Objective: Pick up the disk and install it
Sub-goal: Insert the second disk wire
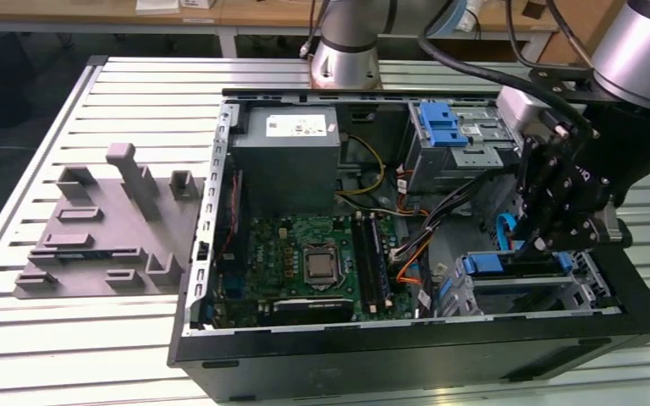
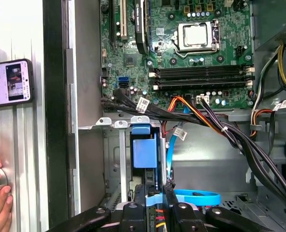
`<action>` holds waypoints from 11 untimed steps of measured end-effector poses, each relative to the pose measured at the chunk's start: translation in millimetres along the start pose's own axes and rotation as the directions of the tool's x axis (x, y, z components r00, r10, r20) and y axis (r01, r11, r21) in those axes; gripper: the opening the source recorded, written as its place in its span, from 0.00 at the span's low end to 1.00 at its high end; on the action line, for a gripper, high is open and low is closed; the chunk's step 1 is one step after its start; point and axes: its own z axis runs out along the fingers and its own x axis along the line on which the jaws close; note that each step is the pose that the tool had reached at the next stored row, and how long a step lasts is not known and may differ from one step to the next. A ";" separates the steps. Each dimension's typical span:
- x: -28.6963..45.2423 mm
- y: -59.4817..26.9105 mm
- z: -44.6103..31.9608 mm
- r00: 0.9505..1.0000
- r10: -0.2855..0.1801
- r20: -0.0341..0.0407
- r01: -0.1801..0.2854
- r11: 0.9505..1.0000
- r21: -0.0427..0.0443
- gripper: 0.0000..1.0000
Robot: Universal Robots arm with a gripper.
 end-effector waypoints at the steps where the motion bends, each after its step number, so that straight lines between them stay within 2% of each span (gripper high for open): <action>1: 0.1 0.0 -1.2 1.000 0.000 0.000 0.000 1.000 0.000 0.29; 6: 0.3 0.1 -3.0 1.000 0.000 0.000 0.000 1.000 0.000 0.28; 8: 0.3 0.1 -3.2 1.000 0.000 0.000 0.000 1.000 0.000 0.15; 11: 0.3 0.1 -3.3 1.000 0.000 0.000 0.000 1.000 0.000 0.11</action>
